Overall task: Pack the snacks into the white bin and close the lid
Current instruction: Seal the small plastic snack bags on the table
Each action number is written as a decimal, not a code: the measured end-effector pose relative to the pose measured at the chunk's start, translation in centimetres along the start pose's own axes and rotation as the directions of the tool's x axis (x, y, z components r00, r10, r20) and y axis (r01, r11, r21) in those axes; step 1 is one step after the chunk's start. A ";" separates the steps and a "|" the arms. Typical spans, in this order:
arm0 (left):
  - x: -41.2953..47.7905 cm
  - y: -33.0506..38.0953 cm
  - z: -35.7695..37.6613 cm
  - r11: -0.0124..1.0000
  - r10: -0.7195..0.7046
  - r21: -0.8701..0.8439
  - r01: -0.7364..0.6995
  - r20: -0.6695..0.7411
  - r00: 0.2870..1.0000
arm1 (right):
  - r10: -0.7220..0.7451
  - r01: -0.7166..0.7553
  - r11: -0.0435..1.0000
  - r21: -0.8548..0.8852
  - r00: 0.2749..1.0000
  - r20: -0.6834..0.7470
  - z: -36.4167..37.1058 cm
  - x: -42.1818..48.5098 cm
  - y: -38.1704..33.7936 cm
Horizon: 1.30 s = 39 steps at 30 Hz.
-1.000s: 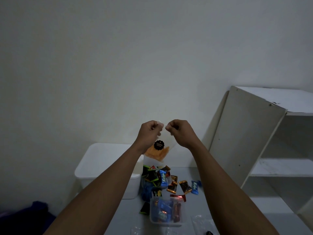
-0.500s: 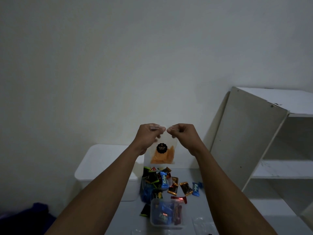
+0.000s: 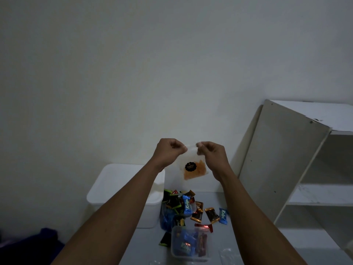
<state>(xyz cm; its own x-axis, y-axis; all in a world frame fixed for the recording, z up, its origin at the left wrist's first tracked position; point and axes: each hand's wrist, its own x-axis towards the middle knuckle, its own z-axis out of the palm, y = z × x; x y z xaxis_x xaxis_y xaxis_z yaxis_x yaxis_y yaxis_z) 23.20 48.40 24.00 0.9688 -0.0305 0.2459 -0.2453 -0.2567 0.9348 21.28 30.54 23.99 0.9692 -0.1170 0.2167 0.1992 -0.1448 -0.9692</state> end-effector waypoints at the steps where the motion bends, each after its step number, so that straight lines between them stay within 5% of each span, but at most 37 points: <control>1: 0.1 0.0 0.1 1.000 0.003 0.016 -0.003 0.017 1.000 | -0.011 0.010 1.000 -0.014 1.000 -0.016 0.1 0.0 0.2; 10: 0.6 0.7 1.3 0.991 0.047 0.119 -0.062 0.123 0.991 | -0.112 0.125 0.981 -0.149 0.989 0.097 0.4 -0.2 0.9; 18: 0.7 0.3 0.7 0.979 0.036 0.196 -0.055 0.101 0.994 | -0.037 0.035 0.999 -0.015 0.991 -0.127 0.4 0.0 1.6; 25: -0.2 -0.1 0.7 0.953 0.114 0.283 -0.110 0.004 0.994 | 0.023 -0.018 0.999 0.029 0.982 -0.185 -0.1 0.8 2.0; 28: -0.5 0.0 0.9 0.953 0.114 0.281 -0.111 0.006 0.993 | 0.013 -0.016 1.000 -0.012 0.981 -0.196 -0.1 1.1 2.6; 32: -1.6 -1.3 1.9 0.992 0.035 0.119 -0.036 0.010 0.999 | -0.070 0.011 0.961 -0.275 0.976 -0.204 -0.4 0.9 3.5; 37: -4.3 -5.1 4.1 0.997 0.031 0.061 -0.036 0.077 0.997 | 0.298 -0.302 0.950 0.080 0.953 0.058 0.9 -2.3 4.6; 39: -5.5 -6.5 5.0 1.000 -0.029 0.001 0.029 0.083 0.996 | 0.374 -0.378 0.915 0.141 0.926 0.052 1.3 -3.3 6.3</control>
<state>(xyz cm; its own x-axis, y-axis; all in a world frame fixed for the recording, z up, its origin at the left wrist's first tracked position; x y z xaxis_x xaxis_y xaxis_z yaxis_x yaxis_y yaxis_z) 19.61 45.44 15.29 0.9750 -0.1035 0.1968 -0.2174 -0.2587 0.9412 19.48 31.27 17.01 0.9795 -0.1116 -0.1680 -0.1633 0.0498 -0.9853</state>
